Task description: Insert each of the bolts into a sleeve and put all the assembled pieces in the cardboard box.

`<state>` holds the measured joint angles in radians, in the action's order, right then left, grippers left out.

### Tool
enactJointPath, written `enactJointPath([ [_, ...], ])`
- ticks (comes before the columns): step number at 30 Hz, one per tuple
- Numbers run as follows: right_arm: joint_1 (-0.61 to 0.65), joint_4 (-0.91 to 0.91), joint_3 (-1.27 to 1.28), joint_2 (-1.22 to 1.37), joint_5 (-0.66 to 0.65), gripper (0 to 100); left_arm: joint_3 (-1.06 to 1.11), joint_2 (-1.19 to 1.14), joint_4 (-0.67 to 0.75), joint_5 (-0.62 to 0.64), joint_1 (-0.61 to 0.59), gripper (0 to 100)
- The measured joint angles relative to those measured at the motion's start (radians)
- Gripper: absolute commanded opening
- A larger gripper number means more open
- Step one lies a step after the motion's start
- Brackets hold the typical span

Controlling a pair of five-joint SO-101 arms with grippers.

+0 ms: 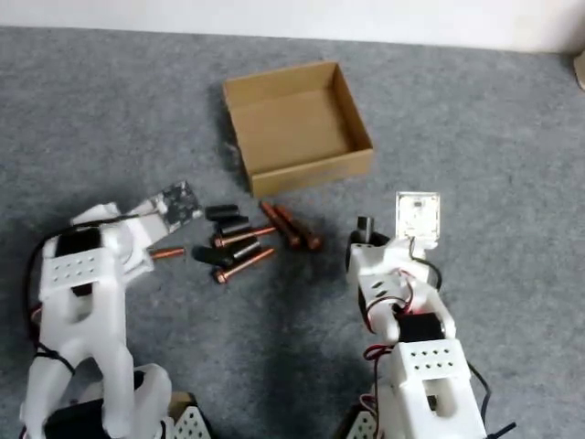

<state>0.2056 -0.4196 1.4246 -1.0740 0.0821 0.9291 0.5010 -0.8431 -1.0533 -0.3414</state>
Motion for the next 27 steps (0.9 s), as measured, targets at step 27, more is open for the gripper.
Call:
enactJointPath([
  [27, 0.0, 0.0, 0.0, 0.0, 0.0, 0.4, 0.097, 0.0, 0.0, 1.875, -0.02, 25],
])
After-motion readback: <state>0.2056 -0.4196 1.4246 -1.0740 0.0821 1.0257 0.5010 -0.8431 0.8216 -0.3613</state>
